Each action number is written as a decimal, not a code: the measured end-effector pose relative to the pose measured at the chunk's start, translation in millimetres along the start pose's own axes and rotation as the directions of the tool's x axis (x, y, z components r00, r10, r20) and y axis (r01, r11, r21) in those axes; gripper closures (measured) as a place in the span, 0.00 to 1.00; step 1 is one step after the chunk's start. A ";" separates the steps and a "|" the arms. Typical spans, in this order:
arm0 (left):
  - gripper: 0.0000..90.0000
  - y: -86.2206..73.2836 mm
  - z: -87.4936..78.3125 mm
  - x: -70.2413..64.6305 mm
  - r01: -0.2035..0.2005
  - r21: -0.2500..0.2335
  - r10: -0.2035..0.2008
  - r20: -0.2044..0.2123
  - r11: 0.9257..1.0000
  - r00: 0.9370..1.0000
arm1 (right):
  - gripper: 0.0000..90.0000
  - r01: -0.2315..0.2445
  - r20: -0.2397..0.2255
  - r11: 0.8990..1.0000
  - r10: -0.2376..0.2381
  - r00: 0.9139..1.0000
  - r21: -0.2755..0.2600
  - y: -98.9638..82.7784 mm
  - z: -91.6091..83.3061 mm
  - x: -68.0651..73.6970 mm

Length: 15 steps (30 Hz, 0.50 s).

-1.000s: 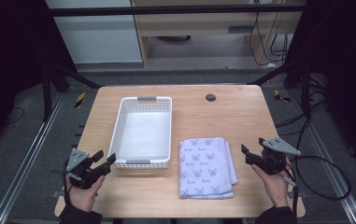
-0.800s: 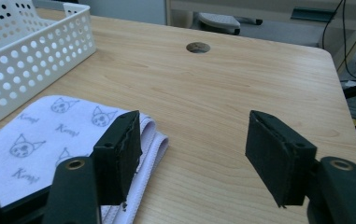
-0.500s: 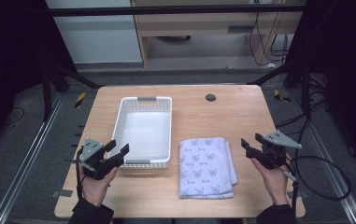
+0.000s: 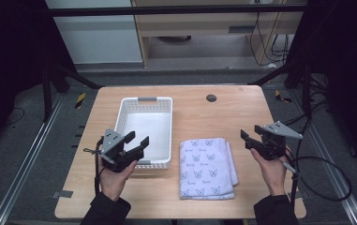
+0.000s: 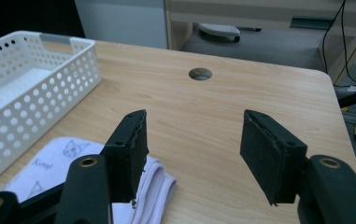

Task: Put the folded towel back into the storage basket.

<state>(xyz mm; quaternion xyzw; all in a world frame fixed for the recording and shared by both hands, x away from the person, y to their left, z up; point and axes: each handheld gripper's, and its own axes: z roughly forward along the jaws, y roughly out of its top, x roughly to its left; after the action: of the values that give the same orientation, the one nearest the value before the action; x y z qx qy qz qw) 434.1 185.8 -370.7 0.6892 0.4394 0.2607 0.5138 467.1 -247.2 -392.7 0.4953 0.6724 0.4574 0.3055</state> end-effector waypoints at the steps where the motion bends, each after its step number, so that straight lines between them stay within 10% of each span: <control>1: 0.46 1.7 2.9 -4.5 0.003 -0.003 -0.003 0.007 1.000 1.000 | 0.42 -0.007 -0.006 1.000 0.007 1.000 -0.006 2.7 0.7 0.3; 15: 0.44 -3.2 22.4 -32.4 0.020 0.000 -0.020 0.050 1.000 0.999 | 0.36 -0.046 -0.009 0.999 0.046 0.999 -0.015 10.6 17.9 9.8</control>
<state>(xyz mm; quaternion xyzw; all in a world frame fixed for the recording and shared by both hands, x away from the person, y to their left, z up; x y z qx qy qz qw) 435.7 147.1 -378.3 0.6909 0.4334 0.2381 0.5273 483.5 -231.4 -389.6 0.5062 0.6586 0.4716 0.2959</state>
